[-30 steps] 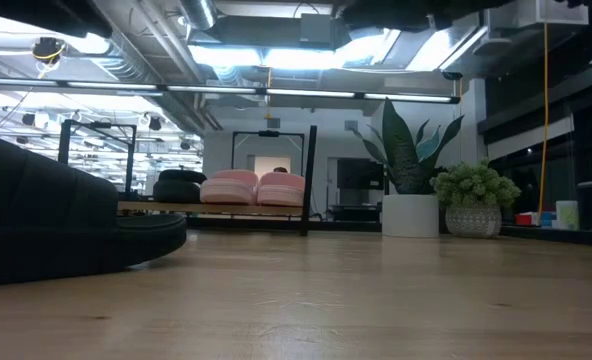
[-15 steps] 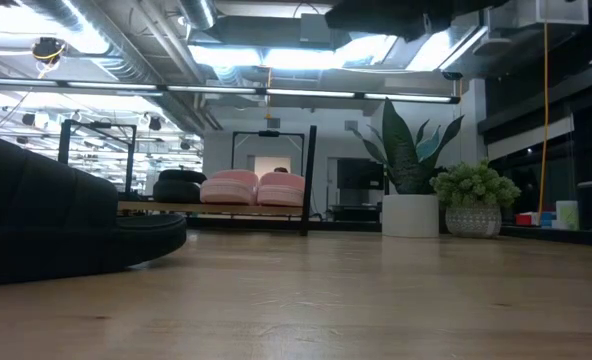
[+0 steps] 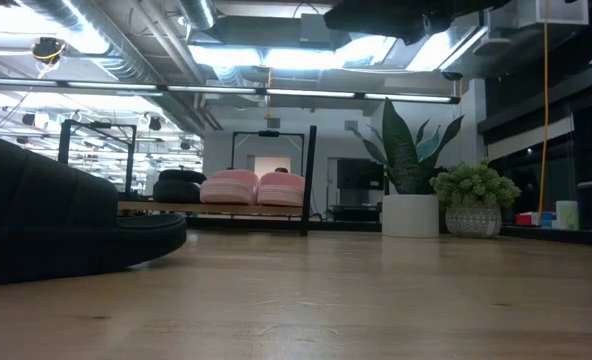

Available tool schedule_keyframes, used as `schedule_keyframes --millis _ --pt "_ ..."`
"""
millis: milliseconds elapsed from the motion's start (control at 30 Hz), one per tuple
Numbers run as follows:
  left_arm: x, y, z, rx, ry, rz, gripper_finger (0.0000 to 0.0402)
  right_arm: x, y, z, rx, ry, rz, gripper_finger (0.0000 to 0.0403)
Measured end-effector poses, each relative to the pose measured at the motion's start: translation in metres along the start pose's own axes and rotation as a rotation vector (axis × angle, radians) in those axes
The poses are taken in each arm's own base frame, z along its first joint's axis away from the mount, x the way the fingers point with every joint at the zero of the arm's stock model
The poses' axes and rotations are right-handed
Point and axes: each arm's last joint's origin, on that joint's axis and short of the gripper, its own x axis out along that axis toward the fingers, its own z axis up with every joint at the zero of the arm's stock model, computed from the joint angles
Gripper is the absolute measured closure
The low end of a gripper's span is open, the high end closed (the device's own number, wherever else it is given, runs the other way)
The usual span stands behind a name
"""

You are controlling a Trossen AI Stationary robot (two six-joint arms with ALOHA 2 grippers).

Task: Pick and place slides into the shelf
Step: Put the black slide on the shelf

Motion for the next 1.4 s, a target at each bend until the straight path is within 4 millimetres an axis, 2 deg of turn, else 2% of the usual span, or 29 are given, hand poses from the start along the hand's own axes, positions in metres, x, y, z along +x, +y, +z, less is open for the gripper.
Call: schedule_keyframes --millis 200,467,700,1400 --pt "0.017 -0.008 0.005 -0.005 0.022 0.009 0.0276 0.000 0.000 0.000 0.004 0.001 0.000 0.0397" --pt "0.033 -0.008 0.014 -0.008 0.009 0.006 0.0276 0.000 0.000 0.000 0.022 0.003 0.000 0.0381" --pt "0.053 -0.012 0.015 -0.005 0.073 -0.024 0.0276 0.000 0.000 -0.002 0.015 0.014 0.002 0.0393" --pt "0.061 -0.007 0.016 -0.028 0.089 -0.002 0.0276 0.000 0.000 -0.003 0.035 0.019 0.002 0.0384"
